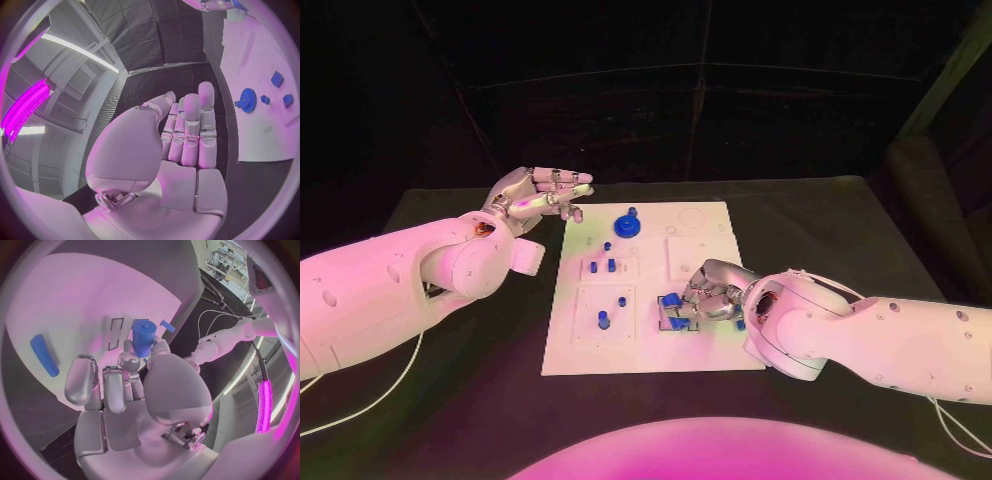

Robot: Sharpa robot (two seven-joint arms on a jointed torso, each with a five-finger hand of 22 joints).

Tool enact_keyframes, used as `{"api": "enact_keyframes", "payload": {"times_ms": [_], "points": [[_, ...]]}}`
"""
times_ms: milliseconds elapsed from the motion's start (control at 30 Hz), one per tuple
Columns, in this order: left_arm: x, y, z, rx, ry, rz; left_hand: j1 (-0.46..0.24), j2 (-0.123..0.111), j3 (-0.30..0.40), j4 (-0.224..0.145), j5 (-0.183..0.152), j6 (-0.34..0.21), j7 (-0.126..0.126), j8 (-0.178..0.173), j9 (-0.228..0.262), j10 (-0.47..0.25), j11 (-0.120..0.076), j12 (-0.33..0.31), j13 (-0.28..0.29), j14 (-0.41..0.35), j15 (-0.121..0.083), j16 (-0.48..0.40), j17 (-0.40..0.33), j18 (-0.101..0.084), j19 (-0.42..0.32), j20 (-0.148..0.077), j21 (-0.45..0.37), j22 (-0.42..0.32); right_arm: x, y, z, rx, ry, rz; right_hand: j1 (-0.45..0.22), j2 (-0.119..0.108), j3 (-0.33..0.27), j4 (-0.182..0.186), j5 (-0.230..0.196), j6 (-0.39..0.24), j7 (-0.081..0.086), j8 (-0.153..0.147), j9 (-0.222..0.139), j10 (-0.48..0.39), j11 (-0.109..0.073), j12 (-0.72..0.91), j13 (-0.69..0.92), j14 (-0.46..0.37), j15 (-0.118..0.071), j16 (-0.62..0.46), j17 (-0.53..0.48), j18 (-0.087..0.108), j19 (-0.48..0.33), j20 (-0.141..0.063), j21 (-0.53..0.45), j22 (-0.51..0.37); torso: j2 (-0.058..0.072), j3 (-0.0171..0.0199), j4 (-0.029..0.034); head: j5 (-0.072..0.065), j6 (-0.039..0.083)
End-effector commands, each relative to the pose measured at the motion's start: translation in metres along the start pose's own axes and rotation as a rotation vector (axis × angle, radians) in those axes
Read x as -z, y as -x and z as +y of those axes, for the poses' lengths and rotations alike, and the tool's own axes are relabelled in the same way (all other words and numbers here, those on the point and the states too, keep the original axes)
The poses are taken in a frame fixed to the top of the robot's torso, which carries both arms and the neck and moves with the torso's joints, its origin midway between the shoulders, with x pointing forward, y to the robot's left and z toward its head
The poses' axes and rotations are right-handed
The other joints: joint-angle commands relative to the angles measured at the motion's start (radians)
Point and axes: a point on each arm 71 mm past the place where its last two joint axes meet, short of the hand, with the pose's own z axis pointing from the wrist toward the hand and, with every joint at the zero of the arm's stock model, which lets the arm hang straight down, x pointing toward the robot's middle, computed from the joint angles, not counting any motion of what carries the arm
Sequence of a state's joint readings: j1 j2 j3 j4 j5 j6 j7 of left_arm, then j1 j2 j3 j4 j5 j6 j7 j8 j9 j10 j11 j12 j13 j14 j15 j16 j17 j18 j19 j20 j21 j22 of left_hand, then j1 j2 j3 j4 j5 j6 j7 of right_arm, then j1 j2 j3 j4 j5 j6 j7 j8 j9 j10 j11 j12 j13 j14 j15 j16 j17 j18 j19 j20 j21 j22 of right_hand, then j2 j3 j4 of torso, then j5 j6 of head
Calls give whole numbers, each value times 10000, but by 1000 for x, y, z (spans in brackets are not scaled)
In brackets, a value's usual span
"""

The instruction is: Assemble the parts on the task board

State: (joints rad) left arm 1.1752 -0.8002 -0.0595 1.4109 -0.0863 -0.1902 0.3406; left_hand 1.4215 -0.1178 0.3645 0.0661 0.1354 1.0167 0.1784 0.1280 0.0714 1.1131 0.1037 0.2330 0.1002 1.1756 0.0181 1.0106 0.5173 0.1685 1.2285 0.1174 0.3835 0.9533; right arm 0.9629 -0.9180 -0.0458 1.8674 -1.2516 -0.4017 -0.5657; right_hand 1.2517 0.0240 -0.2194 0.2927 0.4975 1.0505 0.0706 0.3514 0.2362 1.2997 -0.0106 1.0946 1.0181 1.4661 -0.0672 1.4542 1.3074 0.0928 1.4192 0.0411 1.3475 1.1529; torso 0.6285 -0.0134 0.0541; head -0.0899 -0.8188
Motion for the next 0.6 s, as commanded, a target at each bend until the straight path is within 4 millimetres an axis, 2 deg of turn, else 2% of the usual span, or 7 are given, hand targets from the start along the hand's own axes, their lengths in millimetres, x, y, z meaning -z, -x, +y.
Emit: {"api": "enact_keyframes", "payload": {"times_ms": [33, 267, 400, 433, 467, 533, 600], "points": [[-1, -2, -1, 73, -55, 129, -90, 27, -58, 29, 26, -62, 2, 61, -10, -76, 8, 34, 15, -55, 23, -25, -9, 128, -35, 3, -41, -9, -2, -2, 0, 112, -387, 141, -129, 35, -98, -17, -96, 180, -75, 42, 52, 144, -11, 111, 140, 639, -105, 16, 422, -120, 25, -76, 66, 22, 1, 7, 1, 41, -10], [-1, -2, -1, 76, -55, 142, -96, 29, -61, 33, 27, -69, 5, 61, -11, -85, 11, 37, 14, -57, 24, -24, -12, 128, -35, 4, -44, -14, -4, 0, 0, 248, -539, -250, -227, 98, -194, -30, -295, 319, -146, 99, 155, 414, -73, 406, 542, 663, -155, 75, 536, -128, 50, -122, 88, 64, -9, 8, 4, 69, -40], [-1, -2, -1, 75, -51, 145, -96, 29, -61, 33, 27, -69, 5, 61, -11, -85, 11, 37, 14, -57, 24, -24, -12, 128, -35, 4, -44, -14, -5, 1, 1, 324, -517, -398, -363, 143, -311, -26, -742, 373, -175, 119, 230, 498, -100, 452, 665, 666, -180, 86, 563, -130, 56, -150, 86, 66, -5, 12, -7, 83, -32], [-1, -2, -1, 77, -50, 150, -96, 29, -61, 33, 27, -69, 5, 61, -11, -85, 11, 37, 14, -57, 24, -24, -12, 128, -35, 4, -44, -14, -5, 1, 1, 330, -510, -429, -440, 167, -368, -25, -1027, 382, -180, 123, 258, 516, -105, 452, 695, 666, -184, 87, 568, -131, 57, -157, 85, 67, -2, 11, -1, 78, -30], [-1, -2, -1, 79, -48, 157, -96, 29, -61, 33, 27, -69, 5, 61, -11, -85, 11, 37, 14, -57, 24, -24, -12, 128, -35, 4, -44, -14, -6, 1, 2, 333, -497, -476, -627, 214, -482, -31, -1576, 393, -190, 128, 303, 531, -105, 432, 723, 665, -191, 86, 572, -131, 58, -167, 80, 65, -4, 9, 4, 72, -26], [-1, -3, -1, 79, -46, 161, -96, 29, -61, 33, 27, -69, 5, 61, -11, -85, 11, 37, 14, -57, 24, -24, -12, 128, -35, 4, -44, -14, -6, 1, 2, 357, -480, -548, -916, 247, -639, -66, -2326, 397, -194, 133, 350, 539, -105, 404, 747, 666, -194, 88, 581, -133, 58, -172, 75, 63, -7, 7, 5, 71, -18], [-1, -3, -1, 80, -45, 162, -96, 29, -61, 33, 27, -69, 5, 61, -11, -85, 11, 37, 14, -57, 24, -24, -12, 128, -35, 4, -44, -14, -6, 2, 2, 407, -461, -637, -1286, 199, -814, -12, -3167, 384, -186, 133, 406, 533, -106, 353, 760, 661, -189, 74, 566, -132, 58, -174, 68, 62, -13, 6, 5, 72, -20]]}}
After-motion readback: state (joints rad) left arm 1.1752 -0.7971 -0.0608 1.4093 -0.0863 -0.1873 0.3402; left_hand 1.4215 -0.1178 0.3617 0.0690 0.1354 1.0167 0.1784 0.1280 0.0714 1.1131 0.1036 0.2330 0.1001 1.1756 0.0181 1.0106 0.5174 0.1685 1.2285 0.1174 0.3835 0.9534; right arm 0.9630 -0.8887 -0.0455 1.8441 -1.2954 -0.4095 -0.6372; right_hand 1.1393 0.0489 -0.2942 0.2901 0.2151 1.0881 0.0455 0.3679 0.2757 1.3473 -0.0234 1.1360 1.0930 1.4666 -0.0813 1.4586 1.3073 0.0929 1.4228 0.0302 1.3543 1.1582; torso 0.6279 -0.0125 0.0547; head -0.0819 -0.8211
